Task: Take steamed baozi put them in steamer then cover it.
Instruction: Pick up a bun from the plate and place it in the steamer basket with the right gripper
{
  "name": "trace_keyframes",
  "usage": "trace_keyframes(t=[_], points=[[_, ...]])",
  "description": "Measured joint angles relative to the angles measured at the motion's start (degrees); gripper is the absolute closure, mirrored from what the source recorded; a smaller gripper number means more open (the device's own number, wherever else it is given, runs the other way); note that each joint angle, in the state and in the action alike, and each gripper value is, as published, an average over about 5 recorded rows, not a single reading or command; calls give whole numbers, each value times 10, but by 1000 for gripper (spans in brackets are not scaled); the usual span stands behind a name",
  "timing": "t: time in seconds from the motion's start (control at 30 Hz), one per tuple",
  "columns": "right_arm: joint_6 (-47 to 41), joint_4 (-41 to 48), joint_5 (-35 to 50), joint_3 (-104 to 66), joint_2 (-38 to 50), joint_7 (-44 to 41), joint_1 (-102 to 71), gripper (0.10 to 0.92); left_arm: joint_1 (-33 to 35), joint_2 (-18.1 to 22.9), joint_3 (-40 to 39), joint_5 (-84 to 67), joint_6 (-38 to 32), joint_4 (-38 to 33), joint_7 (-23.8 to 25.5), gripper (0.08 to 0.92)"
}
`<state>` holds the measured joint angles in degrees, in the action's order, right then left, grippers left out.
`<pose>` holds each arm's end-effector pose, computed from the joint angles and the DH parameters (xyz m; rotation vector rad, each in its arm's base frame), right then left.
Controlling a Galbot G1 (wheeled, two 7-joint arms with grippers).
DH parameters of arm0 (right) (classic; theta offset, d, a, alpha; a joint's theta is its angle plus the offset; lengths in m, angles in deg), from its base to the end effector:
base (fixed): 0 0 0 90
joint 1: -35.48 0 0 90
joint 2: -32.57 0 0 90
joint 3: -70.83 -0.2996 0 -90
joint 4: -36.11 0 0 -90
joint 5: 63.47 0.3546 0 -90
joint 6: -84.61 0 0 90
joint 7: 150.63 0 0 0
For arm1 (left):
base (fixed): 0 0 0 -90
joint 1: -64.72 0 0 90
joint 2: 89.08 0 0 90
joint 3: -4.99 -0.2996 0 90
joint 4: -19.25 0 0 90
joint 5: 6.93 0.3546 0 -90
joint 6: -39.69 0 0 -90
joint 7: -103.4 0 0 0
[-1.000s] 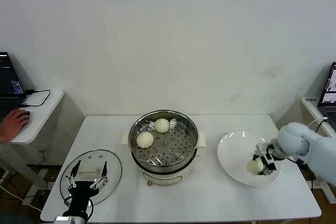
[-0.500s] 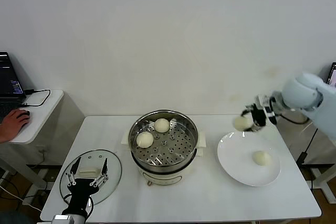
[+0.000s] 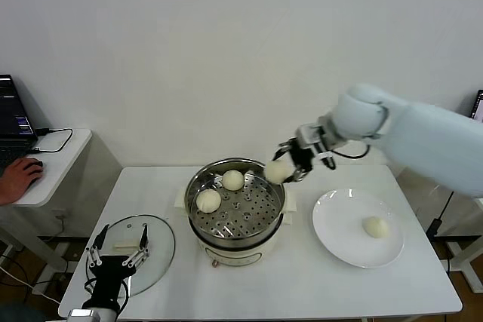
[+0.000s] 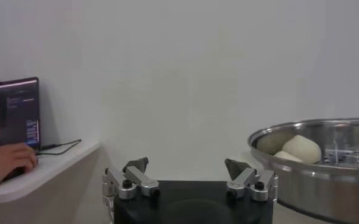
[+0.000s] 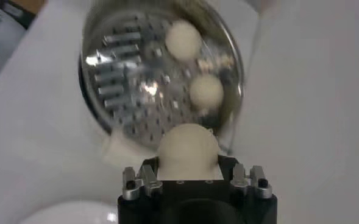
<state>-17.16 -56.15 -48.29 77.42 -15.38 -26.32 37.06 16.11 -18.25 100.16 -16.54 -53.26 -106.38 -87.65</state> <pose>0.4488 0.0701 -0.0283 1.7312 -1.4293 1.7442 0.1629 0.0551 -0.2493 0.0908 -3.1018 -0.2332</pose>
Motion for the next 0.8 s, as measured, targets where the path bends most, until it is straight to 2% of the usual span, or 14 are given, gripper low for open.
trace_keyframes(t=[0.43, 0.8], points=[[103, 33, -63, 72, -128, 25, -9, 406, 1, 8, 5, -3, -5, 4, -2, 177], [178, 54, -132, 96, -188, 26, -21, 397, -7, 8, 6, -5, -7, 10, -3, 177]])
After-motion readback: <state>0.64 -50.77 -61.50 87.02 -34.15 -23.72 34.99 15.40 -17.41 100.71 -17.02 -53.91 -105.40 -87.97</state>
